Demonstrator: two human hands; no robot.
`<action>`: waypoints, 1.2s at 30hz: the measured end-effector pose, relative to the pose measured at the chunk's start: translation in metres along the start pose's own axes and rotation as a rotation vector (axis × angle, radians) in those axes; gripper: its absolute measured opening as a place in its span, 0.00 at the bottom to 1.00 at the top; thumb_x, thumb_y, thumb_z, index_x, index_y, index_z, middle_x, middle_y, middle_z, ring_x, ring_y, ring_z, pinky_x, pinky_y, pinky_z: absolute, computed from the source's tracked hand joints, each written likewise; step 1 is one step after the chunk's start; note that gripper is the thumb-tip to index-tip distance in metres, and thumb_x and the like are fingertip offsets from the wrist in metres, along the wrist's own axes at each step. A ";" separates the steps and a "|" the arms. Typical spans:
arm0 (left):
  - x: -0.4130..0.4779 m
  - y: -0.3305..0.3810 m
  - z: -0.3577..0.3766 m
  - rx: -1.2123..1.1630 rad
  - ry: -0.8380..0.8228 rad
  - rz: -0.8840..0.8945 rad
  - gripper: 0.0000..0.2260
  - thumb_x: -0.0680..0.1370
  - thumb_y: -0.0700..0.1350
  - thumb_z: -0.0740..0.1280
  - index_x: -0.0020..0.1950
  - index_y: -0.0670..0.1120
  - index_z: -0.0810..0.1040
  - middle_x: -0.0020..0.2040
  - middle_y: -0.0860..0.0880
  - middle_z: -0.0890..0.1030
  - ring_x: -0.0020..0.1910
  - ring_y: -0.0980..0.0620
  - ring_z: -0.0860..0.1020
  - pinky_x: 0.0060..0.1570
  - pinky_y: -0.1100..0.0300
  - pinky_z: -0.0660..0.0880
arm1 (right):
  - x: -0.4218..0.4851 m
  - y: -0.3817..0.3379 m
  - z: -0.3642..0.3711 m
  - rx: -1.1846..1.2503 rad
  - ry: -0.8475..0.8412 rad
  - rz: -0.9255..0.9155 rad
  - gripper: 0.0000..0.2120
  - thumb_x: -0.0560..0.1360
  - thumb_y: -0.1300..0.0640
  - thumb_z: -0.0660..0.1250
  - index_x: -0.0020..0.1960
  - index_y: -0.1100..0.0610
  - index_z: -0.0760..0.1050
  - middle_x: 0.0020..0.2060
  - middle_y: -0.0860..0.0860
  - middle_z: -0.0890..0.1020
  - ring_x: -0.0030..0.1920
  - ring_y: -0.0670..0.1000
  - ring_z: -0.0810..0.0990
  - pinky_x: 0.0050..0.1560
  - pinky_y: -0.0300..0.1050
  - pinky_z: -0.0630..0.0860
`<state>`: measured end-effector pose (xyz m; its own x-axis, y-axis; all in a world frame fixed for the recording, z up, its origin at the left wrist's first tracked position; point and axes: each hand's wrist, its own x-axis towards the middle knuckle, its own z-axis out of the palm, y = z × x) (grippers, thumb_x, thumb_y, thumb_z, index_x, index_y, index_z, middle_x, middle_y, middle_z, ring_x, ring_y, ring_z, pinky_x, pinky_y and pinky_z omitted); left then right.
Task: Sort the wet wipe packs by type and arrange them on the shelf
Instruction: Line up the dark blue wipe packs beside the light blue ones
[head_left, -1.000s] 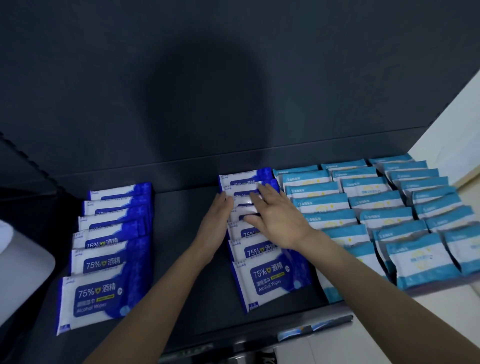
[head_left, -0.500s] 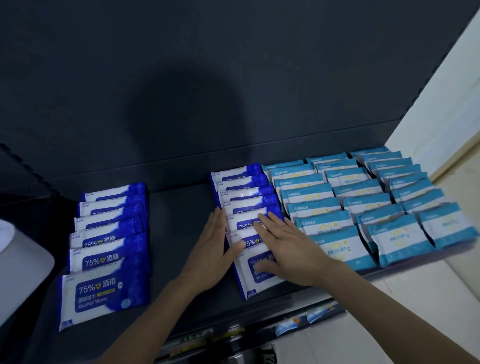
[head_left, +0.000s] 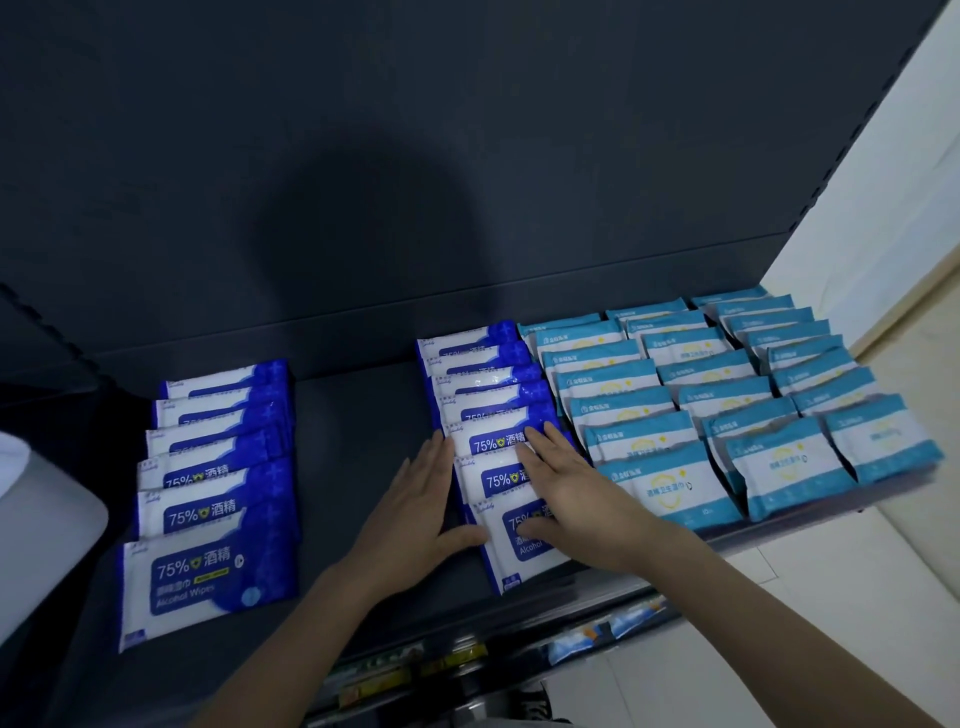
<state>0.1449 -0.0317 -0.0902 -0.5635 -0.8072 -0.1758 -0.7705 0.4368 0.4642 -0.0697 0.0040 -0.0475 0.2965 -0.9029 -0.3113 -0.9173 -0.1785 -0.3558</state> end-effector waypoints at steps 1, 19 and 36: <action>0.000 0.001 0.000 0.011 -0.001 -0.004 0.49 0.69 0.72 0.52 0.75 0.48 0.30 0.73 0.54 0.31 0.74 0.59 0.34 0.71 0.63 0.36 | 0.000 0.000 -0.002 -0.009 -0.001 -0.006 0.41 0.78 0.44 0.63 0.78 0.56 0.41 0.77 0.50 0.40 0.75 0.48 0.33 0.77 0.49 0.48; -0.016 0.006 -0.021 -0.205 0.219 -0.096 0.32 0.74 0.63 0.63 0.75 0.57 0.58 0.73 0.63 0.51 0.72 0.66 0.50 0.68 0.73 0.49 | 0.013 -0.010 -0.033 -0.110 0.009 -0.164 0.36 0.76 0.42 0.64 0.77 0.50 0.52 0.78 0.53 0.47 0.77 0.53 0.42 0.76 0.49 0.48; -0.152 -0.014 -0.108 -0.032 0.692 -0.422 0.27 0.72 0.60 0.63 0.66 0.48 0.76 0.66 0.52 0.75 0.62 0.68 0.67 0.62 0.81 0.56 | 0.084 -0.158 -0.051 0.024 0.036 -0.834 0.23 0.77 0.51 0.66 0.70 0.55 0.70 0.68 0.49 0.72 0.66 0.44 0.70 0.65 0.30 0.62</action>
<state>0.2735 0.0423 0.0242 0.0926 -0.9685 0.2310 -0.8623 0.0380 0.5050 0.0861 -0.0634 0.0277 0.8668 -0.4904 0.0908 -0.3949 -0.7861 -0.4755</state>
